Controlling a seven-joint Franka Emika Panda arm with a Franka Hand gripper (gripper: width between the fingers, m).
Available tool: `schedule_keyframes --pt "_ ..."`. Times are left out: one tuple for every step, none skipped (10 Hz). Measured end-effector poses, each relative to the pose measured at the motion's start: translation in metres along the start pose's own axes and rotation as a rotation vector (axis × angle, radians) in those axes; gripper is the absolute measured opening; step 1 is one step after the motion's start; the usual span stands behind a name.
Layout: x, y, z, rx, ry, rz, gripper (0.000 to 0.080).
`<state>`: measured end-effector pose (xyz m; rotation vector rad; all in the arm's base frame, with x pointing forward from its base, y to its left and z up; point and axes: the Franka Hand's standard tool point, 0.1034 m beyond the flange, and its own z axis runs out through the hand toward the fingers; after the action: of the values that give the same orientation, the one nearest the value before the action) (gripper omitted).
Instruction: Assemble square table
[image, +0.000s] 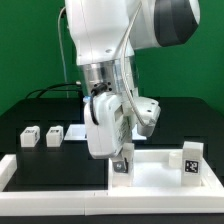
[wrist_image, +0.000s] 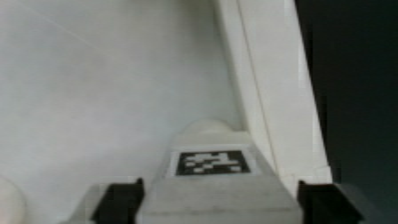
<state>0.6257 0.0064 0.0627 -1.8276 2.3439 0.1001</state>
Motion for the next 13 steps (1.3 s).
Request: schedule_keyframes --pt "0.0 0.0 0.0 0.0 0.0 0.0 0.0464" --pt "0.0 0.0 0.0 -0.001 0.0 0.0 0.0605" --pt "0.0 0.0 0.001 -0.001 0.0 0.0 0.0636" --pt "0.0 0.0 0.001 -0.001 0.001 0.0 0.0636" --pt "0.0 0.001 0.001 -0.002 0.001 0.0 0.0647" --pt "-0.002 0.001 0.0 -0.001 0.0 -0.005 0.0647" --pt "-0.012 0.005 -0.006 0.002 -0.008 -0.034 0.0649" --pt "-0.02 0.006 -0.017 0.012 -0.017 -0.057 0.0649" --pt "-0.022 0.006 -0.025 0.02 -0.023 -0.073 0.0649" --pt "-0.022 0.006 -0.026 0.021 -0.023 -0.073 0.0649" --pt "-0.021 0.006 -0.024 0.018 -0.022 -0.073 0.0649" --pt "-0.021 0.007 -0.024 0.018 -0.022 -0.073 0.0649" --pt "-0.021 0.007 -0.024 0.018 -0.022 -0.073 0.0649"
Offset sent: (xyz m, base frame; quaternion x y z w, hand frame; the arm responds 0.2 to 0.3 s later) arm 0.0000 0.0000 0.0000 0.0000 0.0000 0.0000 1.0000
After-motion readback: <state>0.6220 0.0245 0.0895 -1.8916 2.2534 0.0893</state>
